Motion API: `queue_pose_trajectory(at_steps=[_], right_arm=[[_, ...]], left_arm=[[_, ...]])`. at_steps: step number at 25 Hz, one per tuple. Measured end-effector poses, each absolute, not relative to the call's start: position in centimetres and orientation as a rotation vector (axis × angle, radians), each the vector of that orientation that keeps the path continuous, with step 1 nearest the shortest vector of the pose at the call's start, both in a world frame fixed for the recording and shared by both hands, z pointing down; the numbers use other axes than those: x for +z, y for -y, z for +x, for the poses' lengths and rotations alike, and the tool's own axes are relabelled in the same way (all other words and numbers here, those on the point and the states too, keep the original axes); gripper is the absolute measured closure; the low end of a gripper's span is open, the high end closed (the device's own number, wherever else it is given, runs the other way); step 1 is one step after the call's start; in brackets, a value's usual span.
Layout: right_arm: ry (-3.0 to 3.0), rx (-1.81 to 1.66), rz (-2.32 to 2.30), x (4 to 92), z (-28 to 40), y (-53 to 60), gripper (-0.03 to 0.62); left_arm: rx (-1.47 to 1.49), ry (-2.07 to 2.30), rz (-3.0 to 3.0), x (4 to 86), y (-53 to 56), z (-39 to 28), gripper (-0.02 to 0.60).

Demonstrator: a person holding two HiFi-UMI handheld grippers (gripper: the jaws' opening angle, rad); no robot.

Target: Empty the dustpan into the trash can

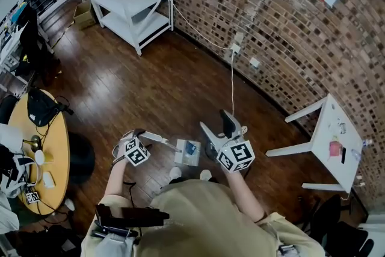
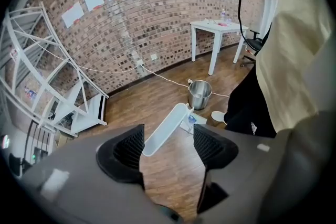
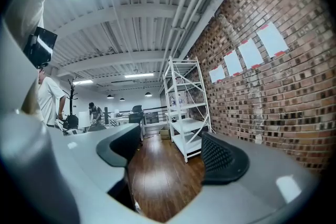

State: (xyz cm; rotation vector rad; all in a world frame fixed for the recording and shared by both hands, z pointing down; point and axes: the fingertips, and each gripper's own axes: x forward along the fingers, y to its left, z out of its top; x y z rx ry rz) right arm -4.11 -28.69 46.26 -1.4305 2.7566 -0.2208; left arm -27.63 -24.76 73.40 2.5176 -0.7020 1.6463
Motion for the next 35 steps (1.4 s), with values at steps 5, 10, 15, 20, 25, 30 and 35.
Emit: queue_pose_trajectory(at_steps=[5, 10, 15, 20, 25, 30, 35], right_arm=[[-2.746, -0.242, -1.454, 46.5, -3.7, 28.3, 0.241], [-2.740, -0.276, -1.461, 47.0, -3.8, 28.1, 0.241], [-2.734, -0.295, -1.500, 47.4, -3.5, 27.7, 0.241], [-2.719, -0.310, -1.541, 47.9, -2.6, 27.8, 0.241], [-2.694, -0.344, -1.597, 48.6, -1.4, 27.4, 0.241], [-2.686, -0.352, -1.609, 48.7, -1.0, 27.3, 0.241], [-2.685, -0.352, -1.612, 48.7, -0.6, 27.3, 0.241]], left_arm=[[1.700, 0.628, 2.511, 75.1, 24.9, -27.7, 0.291], [1.764, 0.567, 2.500, 76.8, 25.0, -28.3, 0.287], [1.819, 0.480, 2.512, 78.4, 25.2, -27.4, 0.287], [1.902, 0.390, 2.520, 80.4, 26.2, -26.6, 0.282], [2.107, 0.393, 2.506, 83.7, 27.8, -26.6, 0.272], [2.223, 0.431, 2.453, 84.6, 29.8, -27.7, 0.293], [2.177, -0.107, 2.364, 86.1, 24.8, -27.4, 0.454]])
